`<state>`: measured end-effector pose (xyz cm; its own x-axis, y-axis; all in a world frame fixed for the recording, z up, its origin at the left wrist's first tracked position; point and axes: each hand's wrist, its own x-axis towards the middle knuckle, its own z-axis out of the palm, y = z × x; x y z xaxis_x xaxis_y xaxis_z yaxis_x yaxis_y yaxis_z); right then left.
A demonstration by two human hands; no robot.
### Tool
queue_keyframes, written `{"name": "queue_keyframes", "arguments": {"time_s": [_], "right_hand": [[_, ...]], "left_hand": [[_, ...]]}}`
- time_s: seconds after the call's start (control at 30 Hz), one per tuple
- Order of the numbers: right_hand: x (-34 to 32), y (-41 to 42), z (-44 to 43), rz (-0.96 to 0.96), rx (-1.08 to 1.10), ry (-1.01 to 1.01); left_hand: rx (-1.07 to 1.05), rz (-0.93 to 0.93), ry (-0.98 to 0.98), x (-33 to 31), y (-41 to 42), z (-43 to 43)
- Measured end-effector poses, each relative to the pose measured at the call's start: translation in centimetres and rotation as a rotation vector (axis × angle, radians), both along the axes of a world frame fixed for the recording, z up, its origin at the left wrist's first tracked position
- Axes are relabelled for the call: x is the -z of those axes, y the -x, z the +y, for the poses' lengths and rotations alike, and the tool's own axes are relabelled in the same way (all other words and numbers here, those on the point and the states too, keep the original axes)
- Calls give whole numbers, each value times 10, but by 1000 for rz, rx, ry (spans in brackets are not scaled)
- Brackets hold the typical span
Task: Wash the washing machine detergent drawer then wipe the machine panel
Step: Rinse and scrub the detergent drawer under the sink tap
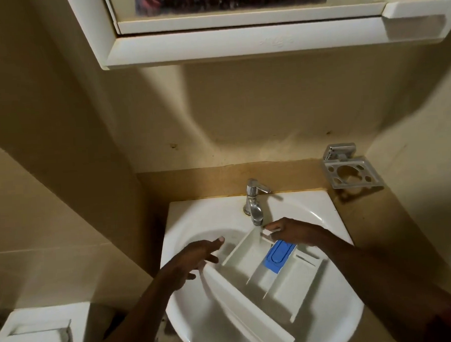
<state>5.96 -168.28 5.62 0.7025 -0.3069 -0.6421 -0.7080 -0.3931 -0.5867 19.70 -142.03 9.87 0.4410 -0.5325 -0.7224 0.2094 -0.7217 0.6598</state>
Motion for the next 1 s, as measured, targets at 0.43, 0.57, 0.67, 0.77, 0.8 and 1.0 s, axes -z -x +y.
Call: {"name": "queue_keyframes", "arguments": {"time_s": [0.43, 0.57, 0.67, 0.77, 0.8, 1.0], "right_hand": [[10, -26, 26, -13, -24, -257], [6, -25, 19, -15, 31, -217], [-9, -28, 9, 65, -214, -5], [-21, -28, 0, 68, -245, 39], [-22, -26, -3, 65, -244, 51], [-21, -10, -1, 85, -76, 70]], "left_hand": [[291, 316, 28, 22, 2, -10], [149, 300, 69, 33, 3, -4], [114, 270, 53, 39, 6, 1], [58, 230, 53, 48, 7, 7], [32, 228, 65, 53, 7, 10], [-122, 211, 129, 48, 11, 16]]}}
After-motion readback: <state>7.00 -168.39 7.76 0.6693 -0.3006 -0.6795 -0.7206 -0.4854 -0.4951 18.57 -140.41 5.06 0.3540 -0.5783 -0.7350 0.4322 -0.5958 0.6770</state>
